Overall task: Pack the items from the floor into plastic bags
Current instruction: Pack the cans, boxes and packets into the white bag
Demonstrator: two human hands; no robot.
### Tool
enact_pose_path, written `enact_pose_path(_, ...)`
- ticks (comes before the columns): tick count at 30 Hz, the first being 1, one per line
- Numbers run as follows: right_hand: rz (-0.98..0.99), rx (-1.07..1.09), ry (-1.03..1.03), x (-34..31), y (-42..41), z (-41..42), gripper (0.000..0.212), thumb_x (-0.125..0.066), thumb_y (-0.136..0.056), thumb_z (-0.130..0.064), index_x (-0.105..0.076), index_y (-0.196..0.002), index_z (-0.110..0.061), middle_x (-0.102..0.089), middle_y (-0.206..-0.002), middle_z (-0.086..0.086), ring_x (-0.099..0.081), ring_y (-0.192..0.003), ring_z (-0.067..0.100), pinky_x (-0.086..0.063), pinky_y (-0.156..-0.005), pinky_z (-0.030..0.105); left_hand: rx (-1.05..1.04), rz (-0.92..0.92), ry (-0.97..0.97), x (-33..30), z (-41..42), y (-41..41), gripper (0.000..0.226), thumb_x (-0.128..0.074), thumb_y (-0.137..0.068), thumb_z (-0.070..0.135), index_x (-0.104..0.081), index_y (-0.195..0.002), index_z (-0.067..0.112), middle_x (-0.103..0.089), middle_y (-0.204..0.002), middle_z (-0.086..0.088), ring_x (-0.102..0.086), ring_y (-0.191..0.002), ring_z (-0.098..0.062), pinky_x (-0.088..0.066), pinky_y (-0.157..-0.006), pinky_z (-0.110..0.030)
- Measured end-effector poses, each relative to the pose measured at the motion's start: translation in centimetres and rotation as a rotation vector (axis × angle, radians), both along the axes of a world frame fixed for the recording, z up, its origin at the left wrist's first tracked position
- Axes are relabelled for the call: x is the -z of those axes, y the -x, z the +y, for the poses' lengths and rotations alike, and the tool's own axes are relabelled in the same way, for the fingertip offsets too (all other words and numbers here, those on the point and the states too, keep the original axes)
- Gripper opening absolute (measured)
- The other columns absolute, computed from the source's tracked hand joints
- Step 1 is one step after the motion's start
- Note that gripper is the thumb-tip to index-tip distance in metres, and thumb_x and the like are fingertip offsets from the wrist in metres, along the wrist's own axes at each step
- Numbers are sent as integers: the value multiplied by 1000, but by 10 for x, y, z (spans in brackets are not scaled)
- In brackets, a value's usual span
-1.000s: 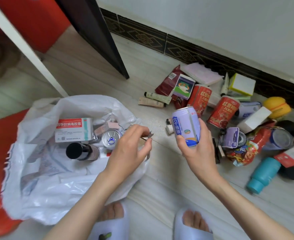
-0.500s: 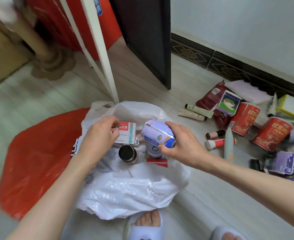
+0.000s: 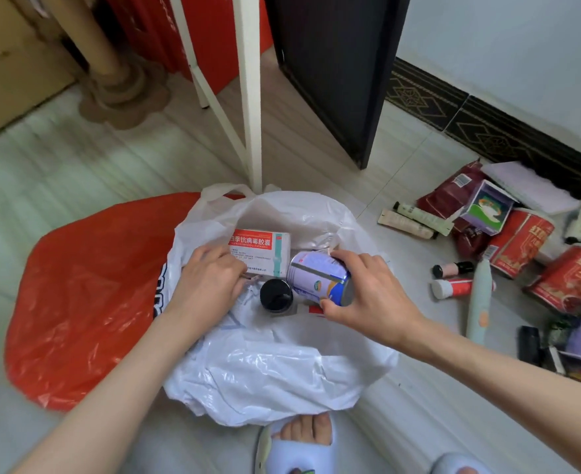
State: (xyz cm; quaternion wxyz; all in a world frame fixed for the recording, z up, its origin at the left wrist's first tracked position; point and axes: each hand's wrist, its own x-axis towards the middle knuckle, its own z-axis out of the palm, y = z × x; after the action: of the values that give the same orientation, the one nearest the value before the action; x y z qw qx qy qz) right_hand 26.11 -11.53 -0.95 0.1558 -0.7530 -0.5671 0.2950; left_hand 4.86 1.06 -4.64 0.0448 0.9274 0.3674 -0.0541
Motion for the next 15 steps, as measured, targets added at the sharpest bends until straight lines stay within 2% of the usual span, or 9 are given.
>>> enact_pose_path(2,1,33,-1,-2,-1,-9,66,-66,-74,-38,-37,-132,-23,-50,-118,4,-38,-113,21,-28,-89,20,6,-22,40,-1,-17,1,12,-58,-74,20,-68,-70,14,-68,-73,-2,-63,-83,-24,-31,-80,-33)
enact_pose_path(4,-9,37,16,-1,-1,-20,65,-66,-73,-38,-38,-130,-23,-51,-117,3,-39,-112,19,-28,-87,19,15,-42,139,1,-40,6,28,-44,-82,26,-68,-71,16,-66,-72,2,-62,-77,-20,-40,-81,-35)
enact_pose_path(6,-7,27,55,2,0,-30,64,-66,-73,-39,-39,-129,-23,-51,-117,2,-40,-111,19,-30,-89,20,-13,-119,265,3,-63,15,35,-37,-87,31,-69,-76,19,-65,-73,6,-61,-72,-15,-50,-73,-34)
enact_pose_path(9,12,-7,109,7,6,-42,62,-65,-73,-40,-39,-126,-23,-49,-120,3,-39,-114,20,-32,-92,23,-50,-247,400,3,-88,30,39,-36,-91,42,-70,-87,22,-69,-83,11,-64,-77,-11,-45,-75,-20)
enact_pose_path(12,41,-68,202,17,20,-49,60,-63,-73,-40,-39,-126,-23,-50,-118,5,-40,-113,22,-32,-90,24,87,-169,399,7,-107,35,56,-24,-89,64,-67,-99,30,-69,-96,17,-64,-93,-4,-38,-85,-17)
enact_pose_path(14,90,-29,285,28,30,-52,61,-62,-70,-44,-42,-123,-22,-55,-114,7,-45,-110,26,-38,-90,28,190,-60,366,14,-112,35,65,-20,-80,77,-65,-103,35,-66,-103,21,-62,-98,0,-45,-87,-19)
enact_pose_path(15,123,28,333,33,34,-52,60,-62,-69,-46,-43,-119,-20,-59,-111,7,-50,-108,28,-42,-89,31,220,-40,349,17,-113,34,62,-25,-76,78,-64,-100,37,-65,-101,23,-61,-96,2,-48,-86,-21)
